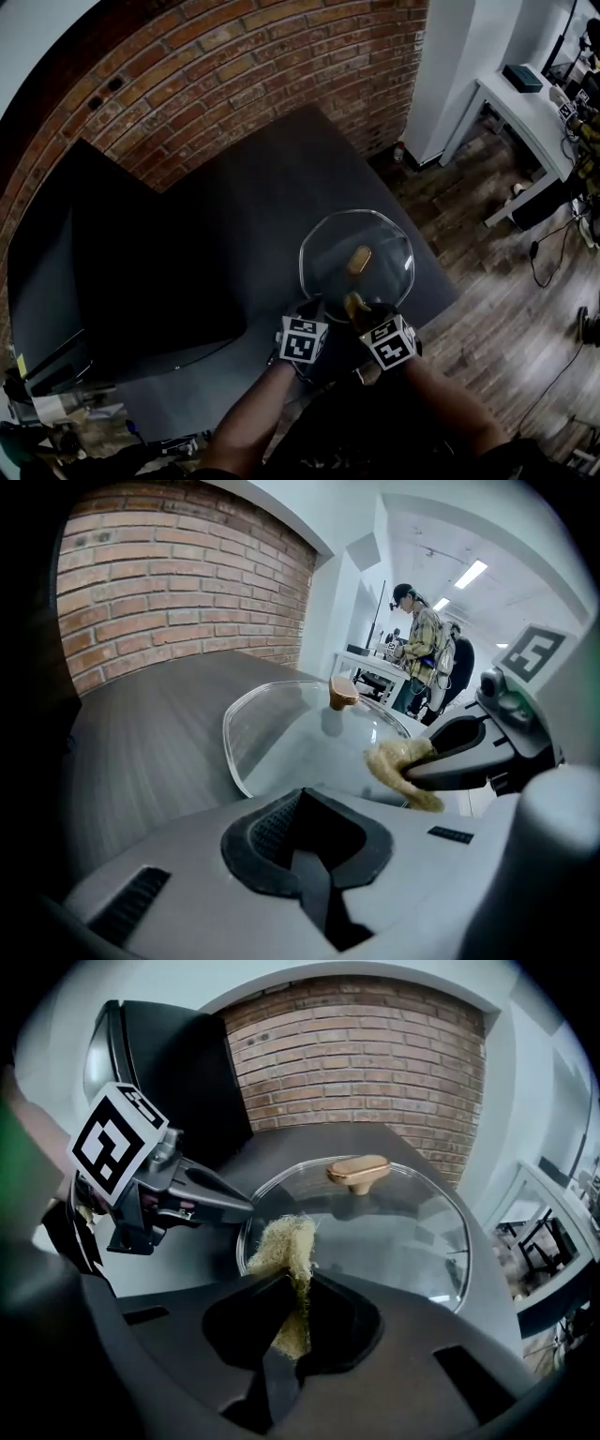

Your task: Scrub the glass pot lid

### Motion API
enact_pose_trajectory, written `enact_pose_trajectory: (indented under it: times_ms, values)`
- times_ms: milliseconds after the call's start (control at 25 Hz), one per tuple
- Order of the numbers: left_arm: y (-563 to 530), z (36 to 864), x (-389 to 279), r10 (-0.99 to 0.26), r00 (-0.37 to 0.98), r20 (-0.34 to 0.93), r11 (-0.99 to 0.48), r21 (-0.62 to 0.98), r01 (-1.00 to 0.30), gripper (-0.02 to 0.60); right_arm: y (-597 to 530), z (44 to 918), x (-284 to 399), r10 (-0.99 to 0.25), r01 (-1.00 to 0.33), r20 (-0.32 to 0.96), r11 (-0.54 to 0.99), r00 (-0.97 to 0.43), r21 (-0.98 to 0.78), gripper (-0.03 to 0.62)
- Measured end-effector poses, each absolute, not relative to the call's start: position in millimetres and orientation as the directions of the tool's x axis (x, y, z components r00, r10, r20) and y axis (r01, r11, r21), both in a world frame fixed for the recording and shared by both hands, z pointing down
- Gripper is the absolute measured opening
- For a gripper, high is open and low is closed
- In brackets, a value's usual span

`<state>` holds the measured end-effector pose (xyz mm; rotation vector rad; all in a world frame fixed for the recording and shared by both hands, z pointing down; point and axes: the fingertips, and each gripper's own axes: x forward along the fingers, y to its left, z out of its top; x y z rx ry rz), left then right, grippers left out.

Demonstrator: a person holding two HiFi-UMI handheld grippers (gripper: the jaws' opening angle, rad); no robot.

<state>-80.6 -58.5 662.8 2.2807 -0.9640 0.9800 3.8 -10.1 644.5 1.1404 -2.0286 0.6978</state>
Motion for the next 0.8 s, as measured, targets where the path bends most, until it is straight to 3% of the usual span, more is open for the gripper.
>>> enact_pose_trajectory:
  times_ms: [360, 800]
  values:
    - [-57, 658, -78, -0.400, 0.517, 0.757, -0.650, 0.163, -0.742, 0.034, -18, 647, -31, -0.453, -0.830, 0.793, 0.546, -0.408, -0.115, 0.049]
    - [-61, 658, -80, -0.400, 0.539, 0.742, -0.631, 0.204, -0.749, 0.034, -23, 648, -37, -0.463, -0.837, 0.782, 0.531, -0.418, -0.133, 0.050]
